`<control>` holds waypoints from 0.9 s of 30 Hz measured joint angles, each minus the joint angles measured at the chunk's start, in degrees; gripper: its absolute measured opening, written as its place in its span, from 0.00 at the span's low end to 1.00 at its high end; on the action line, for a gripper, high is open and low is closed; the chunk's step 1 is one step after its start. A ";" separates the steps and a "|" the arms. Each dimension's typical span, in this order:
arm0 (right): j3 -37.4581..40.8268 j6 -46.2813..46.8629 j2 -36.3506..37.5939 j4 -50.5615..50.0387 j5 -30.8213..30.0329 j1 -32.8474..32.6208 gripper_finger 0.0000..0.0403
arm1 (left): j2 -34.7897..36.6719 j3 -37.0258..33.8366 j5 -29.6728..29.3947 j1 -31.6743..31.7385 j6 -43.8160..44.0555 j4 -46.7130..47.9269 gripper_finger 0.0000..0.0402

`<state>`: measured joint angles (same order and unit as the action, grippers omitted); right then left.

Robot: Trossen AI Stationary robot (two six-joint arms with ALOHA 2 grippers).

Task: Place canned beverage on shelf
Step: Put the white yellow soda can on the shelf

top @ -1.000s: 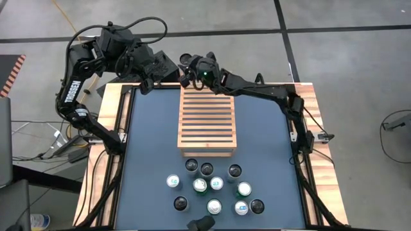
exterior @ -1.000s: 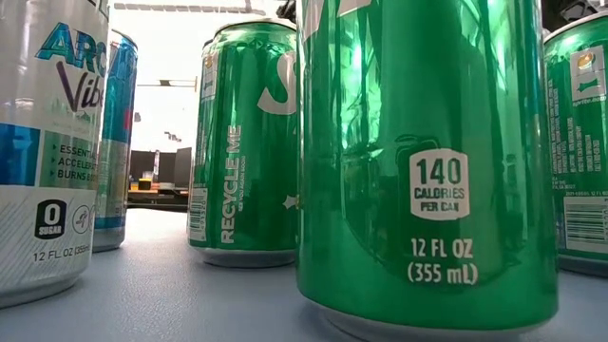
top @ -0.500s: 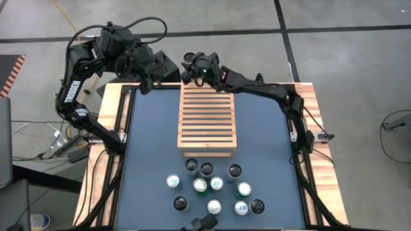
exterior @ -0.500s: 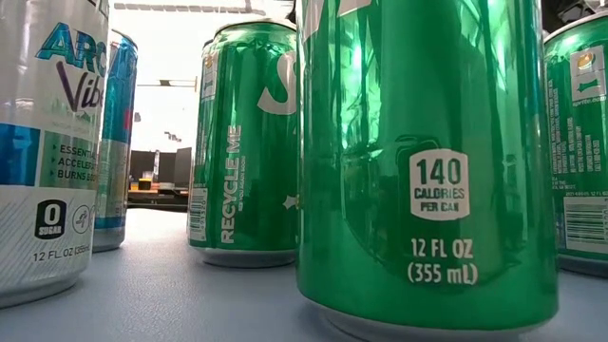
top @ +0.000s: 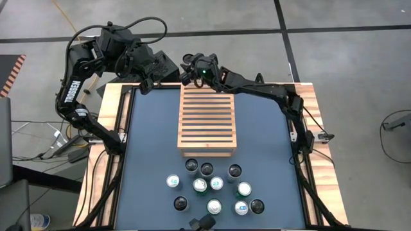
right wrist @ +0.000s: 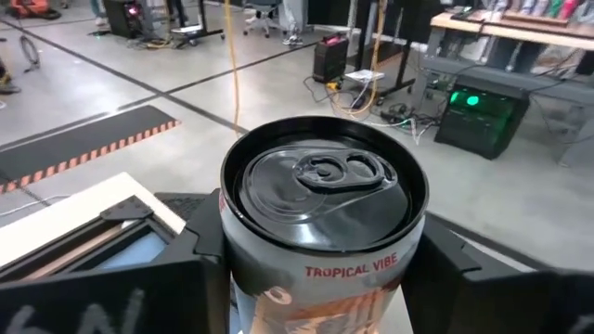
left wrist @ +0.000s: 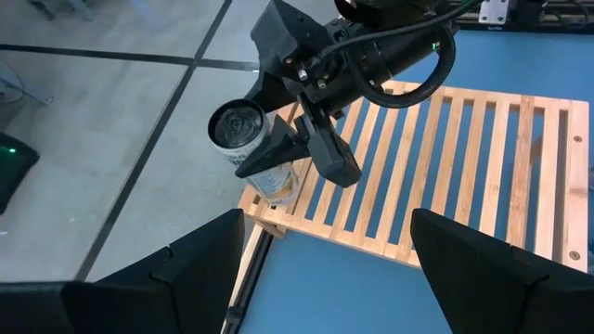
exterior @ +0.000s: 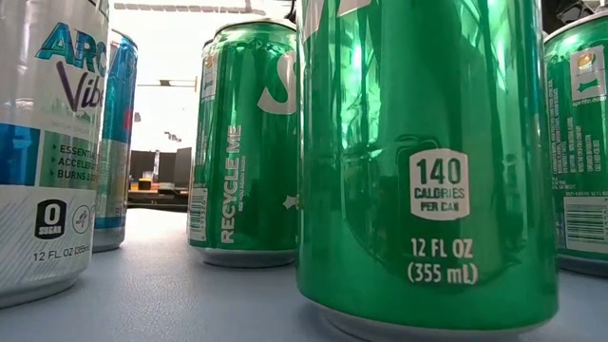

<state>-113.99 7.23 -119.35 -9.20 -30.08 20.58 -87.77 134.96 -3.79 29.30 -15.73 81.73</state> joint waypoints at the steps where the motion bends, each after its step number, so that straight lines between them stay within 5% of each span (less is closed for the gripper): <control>1: 0.00 0.18 0.00 -0.16 0.41 0.00 0.47 | 0.02 0.00 0.00 0.00 0.00 0.00 0.74; 27: 0.00 -2.62 0.00 -0.87 5.99 -0.02 0.69 | 0.02 0.00 -0.01 0.00 0.36 0.01 0.74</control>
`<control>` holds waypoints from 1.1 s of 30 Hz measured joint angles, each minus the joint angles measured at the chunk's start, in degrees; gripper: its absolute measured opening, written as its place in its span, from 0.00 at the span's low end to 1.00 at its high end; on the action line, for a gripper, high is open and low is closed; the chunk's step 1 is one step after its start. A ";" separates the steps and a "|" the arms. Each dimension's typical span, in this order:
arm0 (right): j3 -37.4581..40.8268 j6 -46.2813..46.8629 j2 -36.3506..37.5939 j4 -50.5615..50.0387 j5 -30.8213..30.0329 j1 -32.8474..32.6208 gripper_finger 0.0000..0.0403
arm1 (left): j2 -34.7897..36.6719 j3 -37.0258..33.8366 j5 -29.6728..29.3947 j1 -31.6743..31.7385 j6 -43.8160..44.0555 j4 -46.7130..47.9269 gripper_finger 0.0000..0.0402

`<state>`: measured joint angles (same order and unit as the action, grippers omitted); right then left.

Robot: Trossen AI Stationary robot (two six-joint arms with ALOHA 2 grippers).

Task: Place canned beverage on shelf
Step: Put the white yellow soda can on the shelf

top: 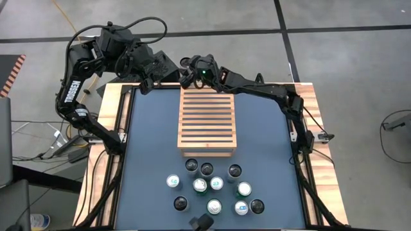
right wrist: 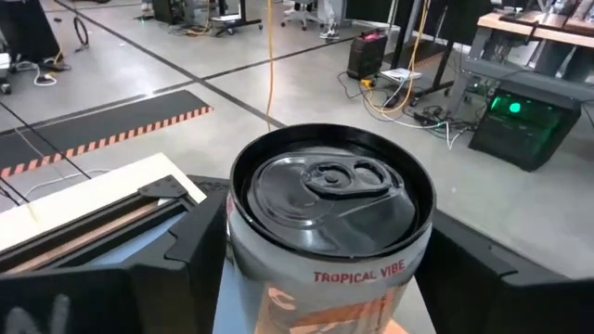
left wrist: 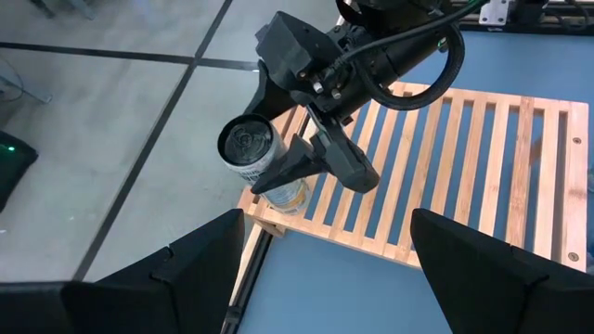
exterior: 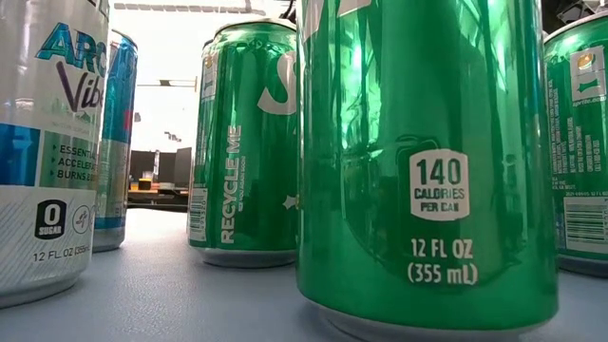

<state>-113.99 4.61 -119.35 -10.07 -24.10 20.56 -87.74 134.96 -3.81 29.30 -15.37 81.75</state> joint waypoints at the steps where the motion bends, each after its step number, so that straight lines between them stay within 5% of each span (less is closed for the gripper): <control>1: 0.00 -0.13 0.00 -0.04 0.00 0.06 0.70 | 0.00 0.00 0.00 0.00 -0.01 0.01 0.74; 12: -0.07 -8.74 3.00 0.83 2.30 0.49 0.74 | 0.02 -0.20 -0.01 0.00 -1.19 0.23 0.74; 29: -0.04 -15.20 3.23 1.29 39.19 9.88 0.74 | 0.02 -0.24 -0.01 0.00 -2.38 0.27 0.74; 33: -0.04 -15.37 3.10 0.49 42.00 10.21 0.74 | 0.02 -0.24 -0.01 0.00 -1.78 0.25 0.74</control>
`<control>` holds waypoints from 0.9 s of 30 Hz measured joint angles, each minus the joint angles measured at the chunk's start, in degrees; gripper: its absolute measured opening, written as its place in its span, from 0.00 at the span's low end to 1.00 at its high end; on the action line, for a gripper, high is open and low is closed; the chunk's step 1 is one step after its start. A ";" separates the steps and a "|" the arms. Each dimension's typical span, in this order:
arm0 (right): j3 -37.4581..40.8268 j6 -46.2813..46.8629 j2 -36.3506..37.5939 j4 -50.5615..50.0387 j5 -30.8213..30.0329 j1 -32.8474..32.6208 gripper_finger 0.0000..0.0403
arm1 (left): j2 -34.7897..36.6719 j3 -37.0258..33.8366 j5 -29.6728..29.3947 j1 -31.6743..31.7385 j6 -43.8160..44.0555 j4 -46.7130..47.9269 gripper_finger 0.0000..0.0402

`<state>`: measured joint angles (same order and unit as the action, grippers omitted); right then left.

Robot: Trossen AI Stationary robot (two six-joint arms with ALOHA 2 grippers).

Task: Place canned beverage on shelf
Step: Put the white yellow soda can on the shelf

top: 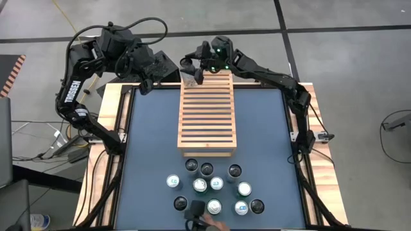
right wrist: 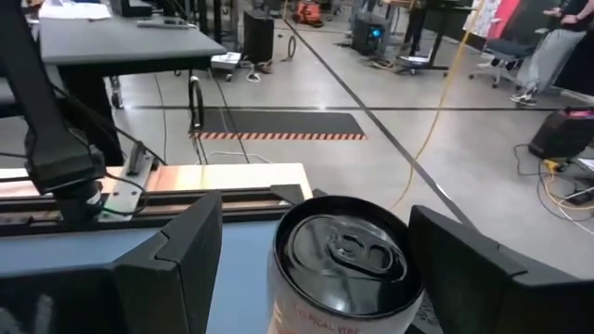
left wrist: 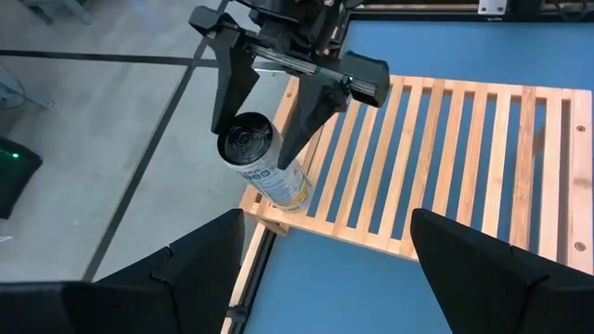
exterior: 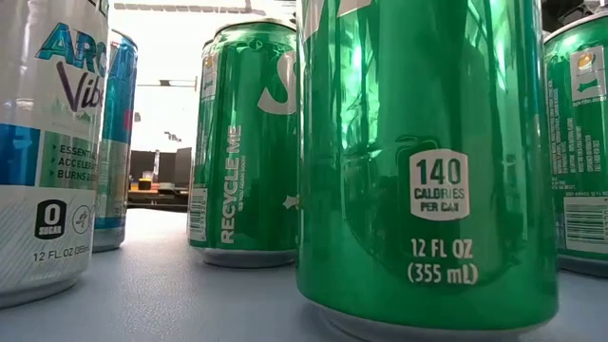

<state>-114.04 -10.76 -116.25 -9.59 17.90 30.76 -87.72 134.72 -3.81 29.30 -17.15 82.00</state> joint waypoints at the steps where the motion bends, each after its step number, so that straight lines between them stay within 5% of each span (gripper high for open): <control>1: 0.00 -0.02 -0.02 -0.08 0.34 0.00 0.74 | 0.00 0.00 0.02 0.00 0.40 -0.08 0.74; 27: -0.63 -4.13 -0.15 -1.74 3.22 1.70 0.72 | -0.02 -0.02 -0.07 0.00 6.96 -3.41 0.74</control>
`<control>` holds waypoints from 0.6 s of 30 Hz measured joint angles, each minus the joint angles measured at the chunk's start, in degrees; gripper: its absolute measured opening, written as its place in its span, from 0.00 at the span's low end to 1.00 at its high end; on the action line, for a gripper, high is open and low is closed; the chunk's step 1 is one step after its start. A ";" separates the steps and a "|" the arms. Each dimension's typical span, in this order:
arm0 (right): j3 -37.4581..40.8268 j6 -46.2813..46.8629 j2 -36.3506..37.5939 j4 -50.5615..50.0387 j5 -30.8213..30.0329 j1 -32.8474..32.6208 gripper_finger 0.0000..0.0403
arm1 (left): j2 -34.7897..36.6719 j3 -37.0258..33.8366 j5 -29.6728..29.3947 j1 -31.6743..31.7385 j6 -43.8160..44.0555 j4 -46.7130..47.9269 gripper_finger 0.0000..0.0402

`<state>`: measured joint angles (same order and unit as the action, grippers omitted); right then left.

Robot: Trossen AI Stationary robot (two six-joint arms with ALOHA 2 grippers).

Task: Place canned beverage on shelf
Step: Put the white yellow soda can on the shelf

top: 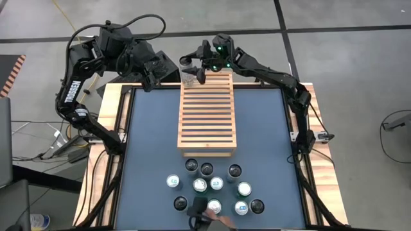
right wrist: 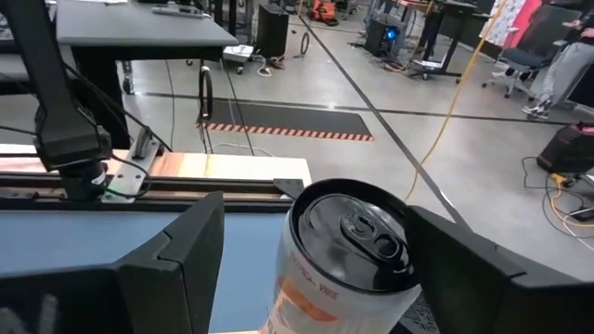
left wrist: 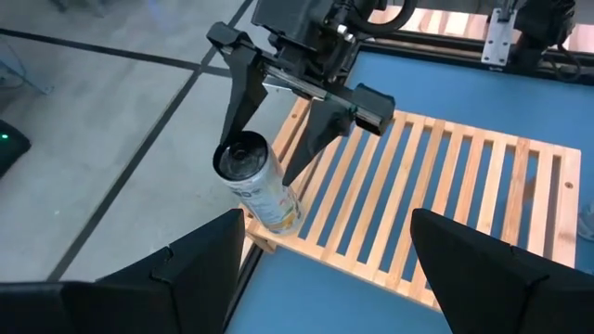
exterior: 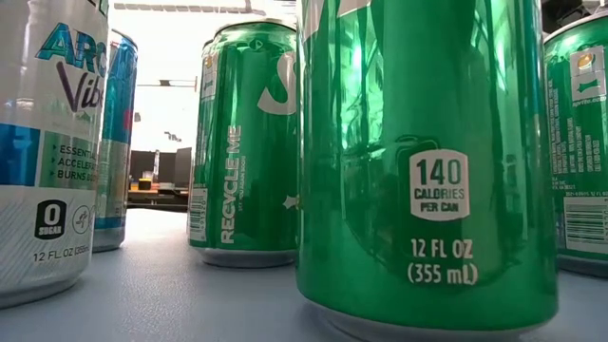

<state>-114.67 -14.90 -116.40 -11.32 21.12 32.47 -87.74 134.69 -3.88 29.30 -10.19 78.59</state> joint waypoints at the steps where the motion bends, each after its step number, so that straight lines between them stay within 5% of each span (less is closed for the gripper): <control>1: 0.00 0.02 0.00 -0.10 -0.02 -0.02 0.72 | 0.00 0.00 0.00 0.00 0.00 0.00 0.74; 18: -0.07 0.44 1.94 4.61 -3.21 -0.07 0.72 | 0.00 0.00 -0.45 0.00 0.17 0.17 0.74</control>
<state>-114.74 -14.46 -114.46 -6.71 17.91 32.40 -87.74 134.69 -4.33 29.30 -10.02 78.75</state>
